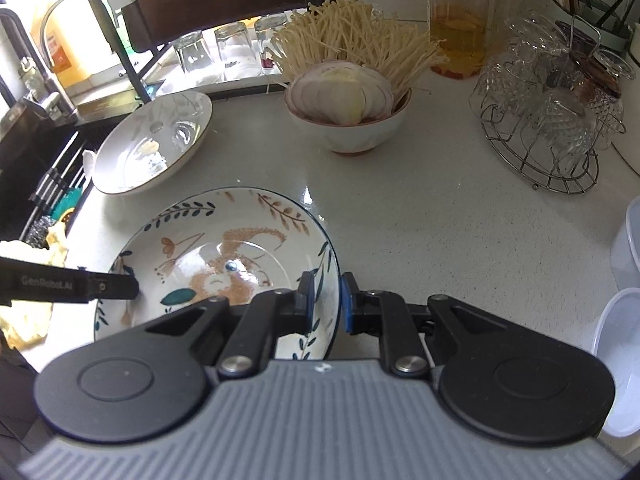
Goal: Organize plates and bowls
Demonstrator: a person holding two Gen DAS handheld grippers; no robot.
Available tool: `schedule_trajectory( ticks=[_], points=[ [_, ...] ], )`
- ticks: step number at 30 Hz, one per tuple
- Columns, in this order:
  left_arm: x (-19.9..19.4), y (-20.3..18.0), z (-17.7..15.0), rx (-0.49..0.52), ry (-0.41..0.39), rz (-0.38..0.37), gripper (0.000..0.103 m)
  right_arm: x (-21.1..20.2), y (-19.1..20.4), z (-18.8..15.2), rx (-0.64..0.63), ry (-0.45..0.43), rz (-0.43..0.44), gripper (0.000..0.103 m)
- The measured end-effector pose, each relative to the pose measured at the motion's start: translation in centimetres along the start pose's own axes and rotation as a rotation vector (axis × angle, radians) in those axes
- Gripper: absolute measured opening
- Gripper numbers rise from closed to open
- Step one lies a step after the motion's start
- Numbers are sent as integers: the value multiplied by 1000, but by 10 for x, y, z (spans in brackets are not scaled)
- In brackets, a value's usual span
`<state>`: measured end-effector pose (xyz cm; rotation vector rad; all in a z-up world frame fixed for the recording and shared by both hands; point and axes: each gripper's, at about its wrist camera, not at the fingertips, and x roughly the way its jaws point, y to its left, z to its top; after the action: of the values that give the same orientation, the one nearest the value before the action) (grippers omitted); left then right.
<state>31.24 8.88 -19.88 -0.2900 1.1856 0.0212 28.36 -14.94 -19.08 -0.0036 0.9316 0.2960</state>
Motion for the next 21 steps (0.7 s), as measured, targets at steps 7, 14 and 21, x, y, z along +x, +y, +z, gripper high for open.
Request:
schedule_trajectory(
  ticks=[7, 14, 21],
  points=[
    [4, -6, 5, 30, 13, 10, 15, 5, 0, -1, -17, -11, -13, 17],
    [3, -1, 8, -1, 22, -5, 15, 9, 1, 2, 0, -11, -15, 19],
    [-2, -3, 8, -13, 37, -25, 36, 13, 3, 3, 4, 10, -15, 19]
  ],
)
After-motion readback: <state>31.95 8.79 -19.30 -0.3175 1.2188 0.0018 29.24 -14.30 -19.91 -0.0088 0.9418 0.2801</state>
